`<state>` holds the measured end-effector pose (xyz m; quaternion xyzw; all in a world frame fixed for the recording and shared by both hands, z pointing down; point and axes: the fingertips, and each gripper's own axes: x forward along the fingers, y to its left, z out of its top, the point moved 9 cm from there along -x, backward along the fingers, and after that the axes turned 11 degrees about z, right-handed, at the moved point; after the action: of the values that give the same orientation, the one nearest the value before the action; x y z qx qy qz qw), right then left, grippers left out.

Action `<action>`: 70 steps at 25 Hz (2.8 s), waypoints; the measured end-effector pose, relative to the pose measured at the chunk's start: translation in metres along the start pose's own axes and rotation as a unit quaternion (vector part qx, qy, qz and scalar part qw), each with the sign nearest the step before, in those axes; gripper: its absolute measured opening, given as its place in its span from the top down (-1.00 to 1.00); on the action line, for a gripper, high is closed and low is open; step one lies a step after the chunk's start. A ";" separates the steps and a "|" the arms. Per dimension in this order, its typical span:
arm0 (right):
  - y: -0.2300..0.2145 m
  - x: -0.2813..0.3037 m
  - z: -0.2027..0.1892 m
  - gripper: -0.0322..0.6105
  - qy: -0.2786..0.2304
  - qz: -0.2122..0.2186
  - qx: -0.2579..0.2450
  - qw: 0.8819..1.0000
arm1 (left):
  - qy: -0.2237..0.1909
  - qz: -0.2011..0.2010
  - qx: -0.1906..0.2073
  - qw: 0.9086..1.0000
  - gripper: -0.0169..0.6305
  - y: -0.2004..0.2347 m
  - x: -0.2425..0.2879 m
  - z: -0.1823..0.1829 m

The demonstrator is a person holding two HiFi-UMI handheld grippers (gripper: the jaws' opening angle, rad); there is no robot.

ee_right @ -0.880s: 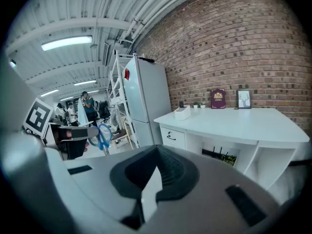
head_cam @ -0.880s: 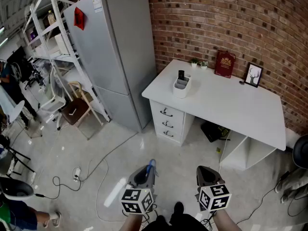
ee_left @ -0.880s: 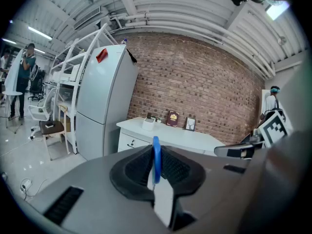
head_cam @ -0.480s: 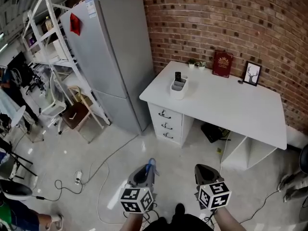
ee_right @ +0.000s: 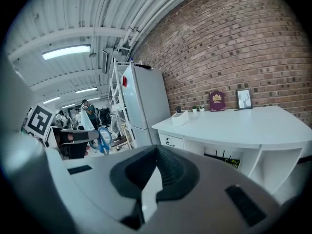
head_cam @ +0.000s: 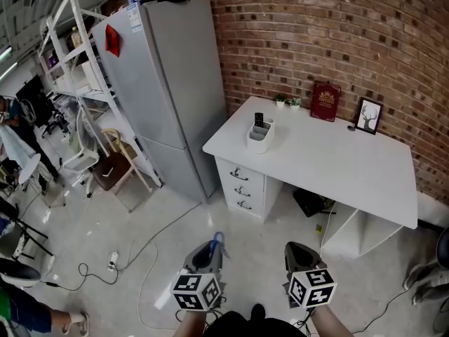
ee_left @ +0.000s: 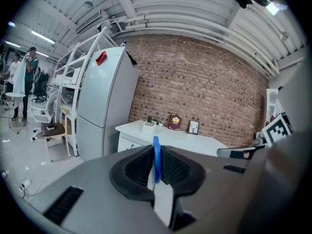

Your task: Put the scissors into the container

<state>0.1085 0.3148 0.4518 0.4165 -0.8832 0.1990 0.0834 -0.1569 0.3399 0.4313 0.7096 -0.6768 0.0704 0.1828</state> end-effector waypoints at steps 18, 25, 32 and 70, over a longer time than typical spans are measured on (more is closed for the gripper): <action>-0.048 0.046 0.019 0.90 -0.006 -0.013 0.009 1.000 | -0.005 0.003 0.002 1.000 0.82 0.003 0.077 0.024; -0.081 0.108 0.049 0.90 -0.006 -0.028 0.012 1.000 | -0.007 -0.006 0.003 1.000 0.82 0.019 0.153 0.055; -0.109 0.173 0.092 0.90 -0.015 -0.042 0.012 0.999 | -0.013 -0.026 0.006 1.000 0.82 0.038 0.230 0.096; -0.253 0.336 0.182 0.90 -0.012 -0.065 0.035 0.997 | -0.044 -0.074 0.014 0.996 0.82 0.024 0.481 0.213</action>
<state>0.0915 -0.1427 0.4634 0.4781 -0.8475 0.2193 0.0712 -0.1760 -0.1857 0.4058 0.7626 -0.6289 0.0352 0.1474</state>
